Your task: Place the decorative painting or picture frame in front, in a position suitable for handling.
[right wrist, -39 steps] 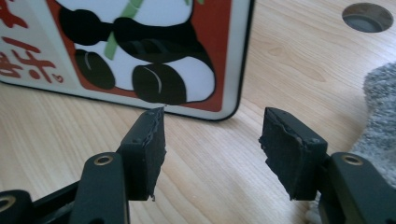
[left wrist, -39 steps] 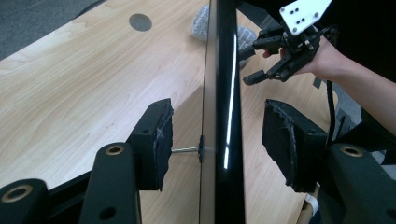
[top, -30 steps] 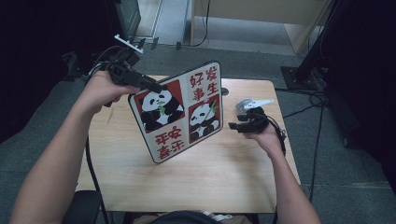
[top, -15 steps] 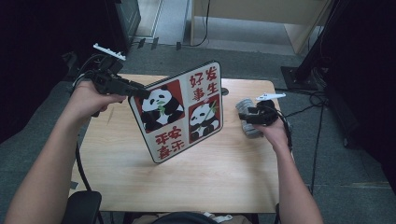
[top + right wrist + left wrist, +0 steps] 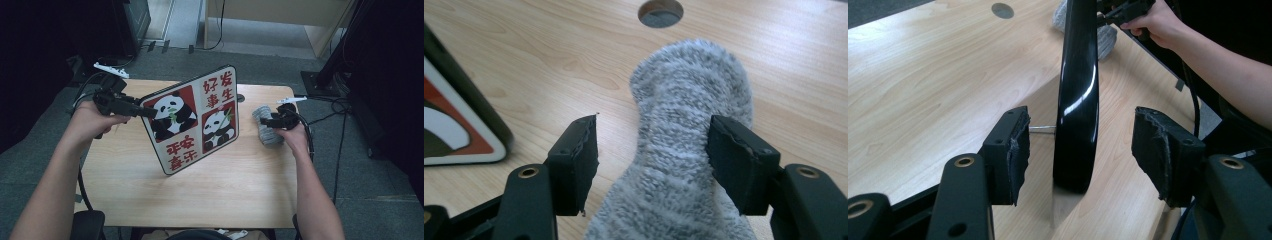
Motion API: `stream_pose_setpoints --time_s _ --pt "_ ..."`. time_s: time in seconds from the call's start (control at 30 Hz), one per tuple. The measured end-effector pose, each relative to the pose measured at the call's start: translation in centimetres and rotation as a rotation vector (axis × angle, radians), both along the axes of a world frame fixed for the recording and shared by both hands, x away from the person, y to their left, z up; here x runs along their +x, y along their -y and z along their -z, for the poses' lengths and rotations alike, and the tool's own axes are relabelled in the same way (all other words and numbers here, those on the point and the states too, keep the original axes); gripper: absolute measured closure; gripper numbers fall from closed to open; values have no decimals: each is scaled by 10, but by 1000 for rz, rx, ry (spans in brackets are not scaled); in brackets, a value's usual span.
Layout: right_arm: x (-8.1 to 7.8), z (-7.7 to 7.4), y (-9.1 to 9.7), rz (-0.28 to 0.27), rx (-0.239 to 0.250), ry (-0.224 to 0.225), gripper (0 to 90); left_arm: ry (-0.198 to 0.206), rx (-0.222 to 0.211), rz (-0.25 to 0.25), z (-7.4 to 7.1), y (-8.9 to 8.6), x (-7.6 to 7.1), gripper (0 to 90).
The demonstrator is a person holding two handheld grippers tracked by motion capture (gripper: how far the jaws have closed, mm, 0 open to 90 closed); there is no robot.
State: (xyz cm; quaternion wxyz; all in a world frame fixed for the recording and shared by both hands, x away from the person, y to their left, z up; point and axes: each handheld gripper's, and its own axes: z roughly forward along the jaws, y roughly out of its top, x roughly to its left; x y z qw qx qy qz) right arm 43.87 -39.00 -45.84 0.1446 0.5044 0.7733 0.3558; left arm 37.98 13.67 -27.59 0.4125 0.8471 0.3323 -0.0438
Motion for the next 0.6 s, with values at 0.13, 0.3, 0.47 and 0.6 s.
stream_pose_setpoints --time_s 0.13,0.3,0.47,0.6 --pt "4 10 4 35 -1 -27 373 2 -15 -10 7 -4 -3 401" --pt "7 22 6 51 9 -82 373 -7 -30 -4 17 -5 -8 398" --pt "8 28 5 63 -7 -73 406 -7 -37 -5 26 -8 -12 399" --pt "10 33 5 71 -20 -84 441 -6 -30 -14 34 -9 -14 400"
